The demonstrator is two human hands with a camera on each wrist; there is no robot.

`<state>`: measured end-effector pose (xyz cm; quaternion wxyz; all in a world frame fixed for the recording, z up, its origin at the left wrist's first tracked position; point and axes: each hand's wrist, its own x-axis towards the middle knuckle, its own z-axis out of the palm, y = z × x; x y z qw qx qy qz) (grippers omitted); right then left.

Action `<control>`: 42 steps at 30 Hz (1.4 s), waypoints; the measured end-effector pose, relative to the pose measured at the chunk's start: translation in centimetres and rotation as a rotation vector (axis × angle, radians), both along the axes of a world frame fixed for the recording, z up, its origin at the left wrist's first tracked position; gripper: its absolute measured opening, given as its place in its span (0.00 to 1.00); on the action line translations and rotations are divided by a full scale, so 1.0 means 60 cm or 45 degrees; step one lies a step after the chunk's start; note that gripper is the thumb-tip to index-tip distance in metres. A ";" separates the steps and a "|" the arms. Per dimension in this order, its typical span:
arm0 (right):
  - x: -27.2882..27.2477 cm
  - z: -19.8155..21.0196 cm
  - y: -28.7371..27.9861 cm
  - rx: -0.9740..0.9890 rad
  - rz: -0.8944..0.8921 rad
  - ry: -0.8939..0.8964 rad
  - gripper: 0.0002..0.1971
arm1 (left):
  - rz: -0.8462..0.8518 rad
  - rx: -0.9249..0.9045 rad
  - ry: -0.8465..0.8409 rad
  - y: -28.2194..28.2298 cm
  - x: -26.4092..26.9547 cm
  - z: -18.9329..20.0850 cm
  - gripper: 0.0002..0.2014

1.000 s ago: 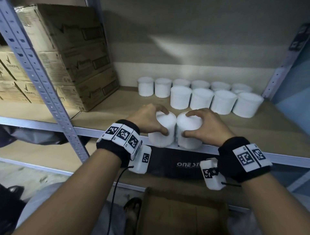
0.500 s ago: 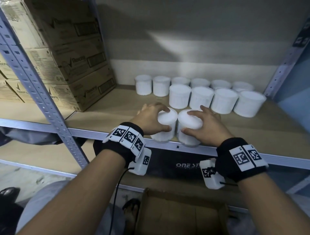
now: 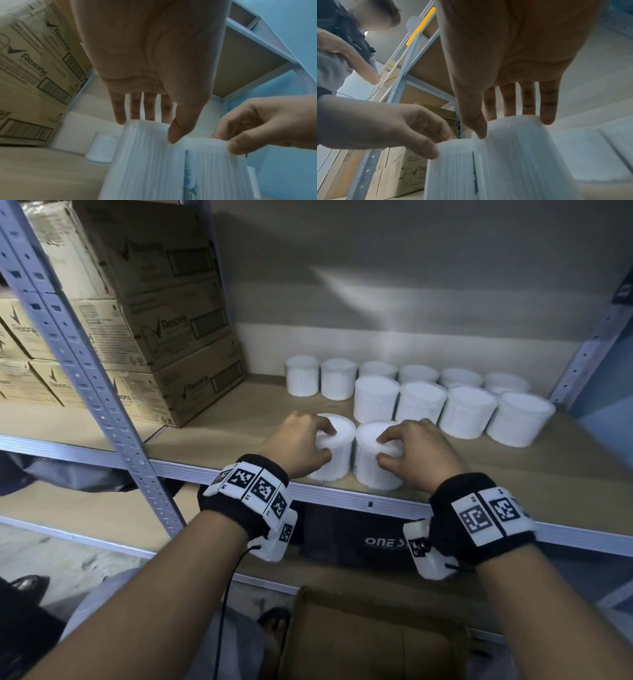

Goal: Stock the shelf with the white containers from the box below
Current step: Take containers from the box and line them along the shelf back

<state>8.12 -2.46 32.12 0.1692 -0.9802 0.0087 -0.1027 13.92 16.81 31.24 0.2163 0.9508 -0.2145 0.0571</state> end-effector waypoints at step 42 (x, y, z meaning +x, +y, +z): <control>0.349 -0.007 0.062 0.159 0.134 0.074 0.19 | 0.158 0.091 0.137 0.040 0.307 0.031 0.22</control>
